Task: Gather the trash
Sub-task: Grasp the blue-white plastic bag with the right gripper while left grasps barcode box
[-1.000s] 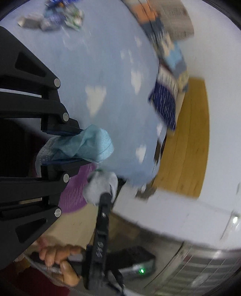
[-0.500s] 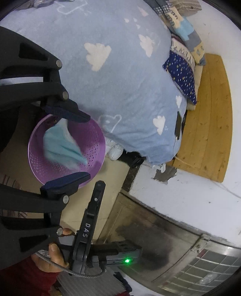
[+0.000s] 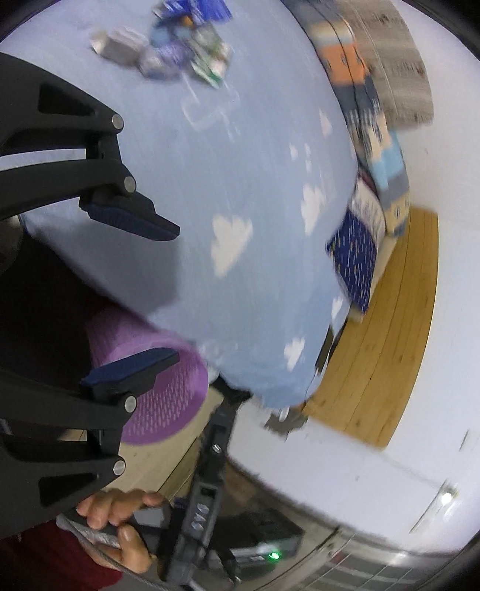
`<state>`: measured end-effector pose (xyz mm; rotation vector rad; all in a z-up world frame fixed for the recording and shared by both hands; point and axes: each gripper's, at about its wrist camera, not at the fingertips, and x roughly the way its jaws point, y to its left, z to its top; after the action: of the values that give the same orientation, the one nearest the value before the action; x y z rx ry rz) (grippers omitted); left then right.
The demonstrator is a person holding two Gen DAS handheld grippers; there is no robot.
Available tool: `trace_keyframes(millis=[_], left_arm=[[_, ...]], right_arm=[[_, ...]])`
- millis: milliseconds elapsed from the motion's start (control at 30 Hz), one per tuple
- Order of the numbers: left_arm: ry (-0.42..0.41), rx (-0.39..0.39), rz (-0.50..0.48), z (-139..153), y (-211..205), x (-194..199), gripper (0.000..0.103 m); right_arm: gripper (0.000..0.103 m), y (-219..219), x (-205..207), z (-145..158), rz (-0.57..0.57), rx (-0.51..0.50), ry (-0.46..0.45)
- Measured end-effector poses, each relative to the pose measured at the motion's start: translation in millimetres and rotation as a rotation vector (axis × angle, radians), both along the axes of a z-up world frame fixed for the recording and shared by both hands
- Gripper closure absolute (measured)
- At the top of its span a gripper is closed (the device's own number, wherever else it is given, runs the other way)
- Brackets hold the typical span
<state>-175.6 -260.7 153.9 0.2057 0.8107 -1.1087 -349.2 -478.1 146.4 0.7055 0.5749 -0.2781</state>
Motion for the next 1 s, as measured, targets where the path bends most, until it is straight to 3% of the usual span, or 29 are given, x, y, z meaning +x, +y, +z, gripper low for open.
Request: trace_keyframes(millis=[300, 533, 633, 833, 1000], left_arm=[[0.011, 0.004, 0.295, -14, 126, 78, 0.04], [0.022, 0.02, 0.516, -36, 200, 129, 0.037], [0.07, 0.015, 0.576, -43, 219, 145, 0.038], [0.068, 0.001, 0.638, -42, 232, 156, 0.036], [0.085, 0.006, 0.648, -43, 231, 161, 0.036]], right_arm=[[0.053, 91, 113, 20, 0.289, -0.053, 0.008], [0.049, 154, 207, -4, 0.462, -0.033, 0.096], [0.048, 176, 254, -23, 0.512, -0.028, 0.16], [0.048, 213, 346, -59, 0.57, -0.122, 0.264], [0.048, 236, 390, -91, 0.631, -0.205, 0.314]])
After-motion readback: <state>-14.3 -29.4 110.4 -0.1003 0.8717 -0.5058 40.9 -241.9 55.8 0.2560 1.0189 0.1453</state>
